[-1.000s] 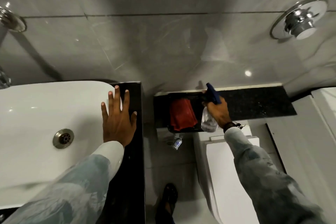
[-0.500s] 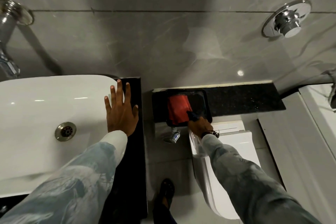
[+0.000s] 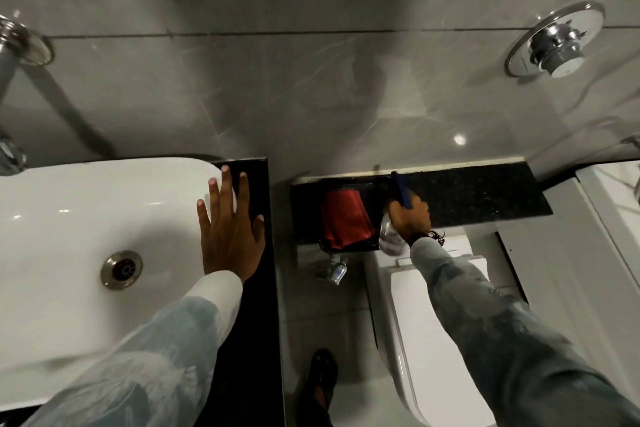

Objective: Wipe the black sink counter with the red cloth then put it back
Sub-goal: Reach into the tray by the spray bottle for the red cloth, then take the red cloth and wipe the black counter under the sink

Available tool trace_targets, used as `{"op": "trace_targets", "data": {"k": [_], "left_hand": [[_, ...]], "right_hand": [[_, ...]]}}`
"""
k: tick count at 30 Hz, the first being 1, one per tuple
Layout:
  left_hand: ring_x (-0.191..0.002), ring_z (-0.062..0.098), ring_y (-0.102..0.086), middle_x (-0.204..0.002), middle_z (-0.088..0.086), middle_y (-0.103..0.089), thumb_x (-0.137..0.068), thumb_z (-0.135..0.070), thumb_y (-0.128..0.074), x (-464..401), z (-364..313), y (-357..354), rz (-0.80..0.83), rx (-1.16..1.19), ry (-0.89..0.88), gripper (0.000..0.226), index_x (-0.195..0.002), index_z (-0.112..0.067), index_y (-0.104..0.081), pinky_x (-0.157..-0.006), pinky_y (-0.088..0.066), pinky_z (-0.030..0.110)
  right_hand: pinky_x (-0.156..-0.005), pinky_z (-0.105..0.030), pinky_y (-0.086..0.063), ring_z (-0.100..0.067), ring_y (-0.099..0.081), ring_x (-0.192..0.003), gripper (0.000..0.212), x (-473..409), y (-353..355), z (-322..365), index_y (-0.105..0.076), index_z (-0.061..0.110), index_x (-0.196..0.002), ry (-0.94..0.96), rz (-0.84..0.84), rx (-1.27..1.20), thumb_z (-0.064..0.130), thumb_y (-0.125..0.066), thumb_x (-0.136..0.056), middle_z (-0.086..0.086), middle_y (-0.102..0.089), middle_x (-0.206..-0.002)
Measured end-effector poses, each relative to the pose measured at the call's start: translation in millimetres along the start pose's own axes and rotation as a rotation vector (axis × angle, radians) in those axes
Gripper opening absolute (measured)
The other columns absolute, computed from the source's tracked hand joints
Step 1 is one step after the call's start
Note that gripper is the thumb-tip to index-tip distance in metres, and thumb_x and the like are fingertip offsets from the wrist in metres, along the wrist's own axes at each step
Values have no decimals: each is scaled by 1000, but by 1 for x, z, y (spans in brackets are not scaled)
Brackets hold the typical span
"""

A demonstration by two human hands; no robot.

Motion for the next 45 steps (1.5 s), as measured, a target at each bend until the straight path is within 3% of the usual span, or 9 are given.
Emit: {"op": "trace_targets", "data": {"k": [3, 6, 11, 18, 23, 27, 33, 38, 45], "left_hand": [[-158, 36, -4, -172, 9, 3, -98, -40, -54, -1, 2, -5, -2, -13, 3, 80, -161, -22, -7, -127, -14, 59], [-158, 35, -3, -172, 9, 4, -97, -39, -54, -2, 4, -7, -12, -17, -8, 82, -161, -23, -5, -126, -14, 60], [-158, 36, -1, -172, 9, 6, -96, -44, -56, -4, 6, -9, -2, -27, -7, 86, -161, -24, -4, -127, -13, 60], [-158, 35, 2, -171, 8, 7, -93, -48, -59, 2, 1, -5, 10, -81, -5, 92, -161, -24, -1, -122, -11, 70], [-157, 41, -3, -170, 15, -5, -91, -43, -54, 5, -33, 8, 5, -394, -253, 78, -157, -16, -25, -117, -3, 76], [-149, 34, -32, -158, 10, -39, -90, -31, -55, -21, -77, -28, 146, -275, -460, 54, -142, -17, -50, -119, -29, 57], [-122, 30, -59, -130, 7, -64, -99, -24, -51, -82, -112, -138, 372, 78, -354, 28, -124, -16, -62, -104, -49, 48], [-134, 37, -48, -144, 17, -53, -102, -32, -46, -108, -131, -205, 525, -95, -359, 44, -138, -7, -50, -111, -41, 49], [-138, 40, -38, -140, 17, -55, -94, -28, -57, -121, -138, -219, 442, -155, -226, 35, -123, -10, -63, -114, -32, 50]], "right_hand": [[-85, -45, -53, -44, -66, -101, 70, -15, -1, 15, -58, 15, -149, 160, -12, 9, 27, -49, -80, -29, -70, -110], [-84, -36, -48, -41, -67, -103, 60, -29, -8, 18, -54, 13, -151, 183, -16, 9, 12, -58, -92, -23, -70, -112], [-95, -47, -52, -48, -65, -118, 48, -28, -16, 5, -55, 9, -144, 109, -29, -31, 24, -63, -98, -27, -68, -128], [-121, -53, -33, -47, -45, -144, 79, 3, -14, -31, -41, 2, -153, -41, 8, -5, 50, -67, -96, -30, -49, -154], [-110, -53, -45, -46, -54, -134, 75, 50, -17, -53, -54, -2, -138, -163, -40, 33, 59, -60, -96, -29, -58, -142], [-105, -51, -52, -44, -64, -124, 58, 44, -40, -48, -65, 5, -133, -137, 57, 10, 51, -54, -101, -25, -66, -134], [-111, -54, -47, -43, -62, -126, 66, 14, -84, -60, -65, 12, -136, -214, 181, -6, 63, -58, -94, -19, -68, -134], [-104, -49, -54, -40, -65, -126, 65, 11, -103, -57, -66, 7, -134, -282, 117, -74, 56, -67, -90, -19, -69, -134], [-113, -51, -49, -41, -57, -138, 88, 10, -133, -59, -32, 3, -150, -586, 120, -501, 39, -80, -86, -20, -53, -151]]}}
Point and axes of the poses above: each hand's wrist, its own x-axis away from the middle knuckle, its own y-axis out of the back of the hand, z = x × y, the point moved 6 cm from there along -x, towards the middle knuckle
